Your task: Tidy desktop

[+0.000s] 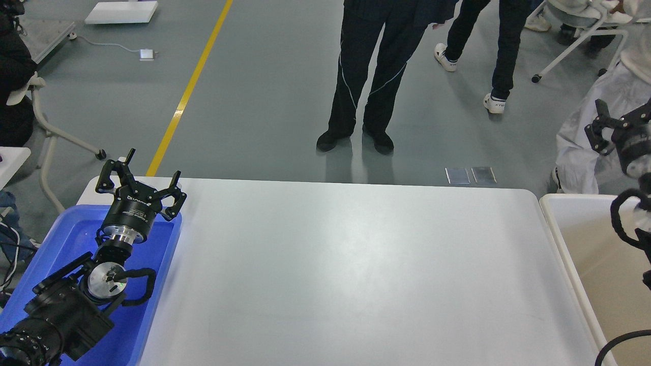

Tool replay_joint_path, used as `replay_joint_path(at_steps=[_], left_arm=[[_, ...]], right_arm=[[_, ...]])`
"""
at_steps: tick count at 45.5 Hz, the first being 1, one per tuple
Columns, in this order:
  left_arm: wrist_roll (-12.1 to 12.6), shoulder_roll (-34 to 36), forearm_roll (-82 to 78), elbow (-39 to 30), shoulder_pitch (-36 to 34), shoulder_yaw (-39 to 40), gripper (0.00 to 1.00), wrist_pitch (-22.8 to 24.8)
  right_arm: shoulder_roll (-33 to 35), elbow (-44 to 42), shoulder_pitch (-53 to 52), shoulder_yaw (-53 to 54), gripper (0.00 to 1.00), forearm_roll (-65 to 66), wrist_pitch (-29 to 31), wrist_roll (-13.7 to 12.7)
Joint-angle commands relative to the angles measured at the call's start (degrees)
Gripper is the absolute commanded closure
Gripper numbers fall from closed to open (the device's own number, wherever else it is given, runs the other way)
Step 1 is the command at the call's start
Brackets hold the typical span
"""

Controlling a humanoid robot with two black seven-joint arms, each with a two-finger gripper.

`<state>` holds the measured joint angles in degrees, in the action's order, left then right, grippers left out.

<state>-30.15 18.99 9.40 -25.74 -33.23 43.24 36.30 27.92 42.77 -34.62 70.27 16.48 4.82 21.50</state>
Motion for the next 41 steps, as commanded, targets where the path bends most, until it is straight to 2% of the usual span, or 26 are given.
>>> replay_joint_path(at_steps=[1, 15, 24, 41], left_arm=[[0.00, 0.00, 0.01, -0.01, 0.01, 0.00, 0.00, 0.00], [0.00, 0.00, 0.01, -0.01, 0.01, 0.00, 0.00, 0.00], [0.00, 0.00, 0.01, -0.01, 0.01, 0.00, 0.00, 0.00], [0.00, 0.00, 0.01, -0.01, 0.01, 0.00, 0.00, 0.00]], right_arm=[[-4.01, -0.15, 5.35, 0.22, 0.00, 0.22, 1.24, 4.69], [-4.72, -0.15, 7.03, -4.00, 0.00, 2.06, 1.86, 4.86], [-4.72, -0.15, 7.03, -4.17, 0.00, 2.33, 2.03, 6.18], [-4.72, -0.23, 6.94, -4.17, 0.00, 2.24, 1.95, 6.18]])
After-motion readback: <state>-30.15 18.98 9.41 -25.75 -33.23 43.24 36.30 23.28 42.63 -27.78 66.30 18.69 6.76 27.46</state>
